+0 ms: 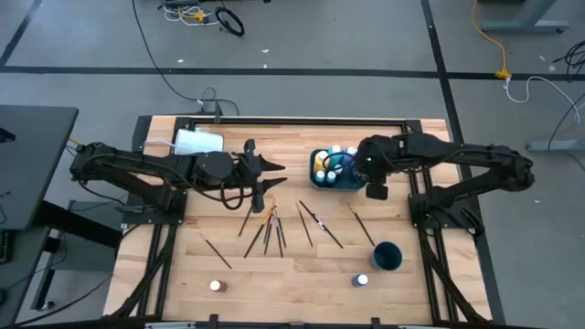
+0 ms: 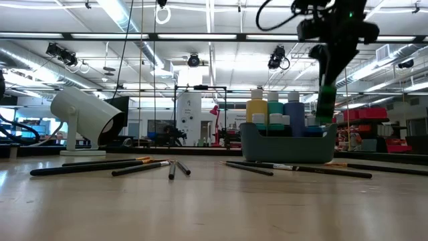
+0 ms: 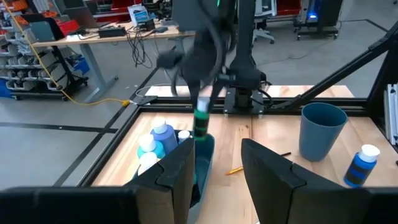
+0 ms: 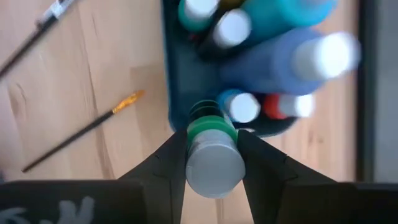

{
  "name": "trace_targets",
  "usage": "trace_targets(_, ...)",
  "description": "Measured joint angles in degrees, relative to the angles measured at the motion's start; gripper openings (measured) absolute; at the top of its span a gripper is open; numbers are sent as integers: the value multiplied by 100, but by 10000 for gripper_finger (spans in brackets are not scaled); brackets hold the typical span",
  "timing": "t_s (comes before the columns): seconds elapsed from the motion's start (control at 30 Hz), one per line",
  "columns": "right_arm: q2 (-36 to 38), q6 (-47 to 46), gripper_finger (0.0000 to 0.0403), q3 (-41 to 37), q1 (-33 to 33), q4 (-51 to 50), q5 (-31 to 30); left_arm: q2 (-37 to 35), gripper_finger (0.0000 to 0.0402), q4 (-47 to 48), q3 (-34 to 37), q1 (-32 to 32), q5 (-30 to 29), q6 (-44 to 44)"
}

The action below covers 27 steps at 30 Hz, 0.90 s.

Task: Pick & Place Paint Supplies
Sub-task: Put the small green paint bottle into the bin

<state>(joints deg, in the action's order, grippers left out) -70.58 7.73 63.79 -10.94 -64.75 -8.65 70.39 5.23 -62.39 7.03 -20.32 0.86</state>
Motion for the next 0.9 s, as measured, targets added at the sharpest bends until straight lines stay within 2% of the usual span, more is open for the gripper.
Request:
trace_targets(0.3, -176, 380, 122, -728, -494, 765, 488, 0, 141, -136, 0, 1, -1, 1)
trace_targets(0.9, -178, 593, 133, -1691, -802, 1948, 667, 0, 141, -177, 0, 0, 0, 13)
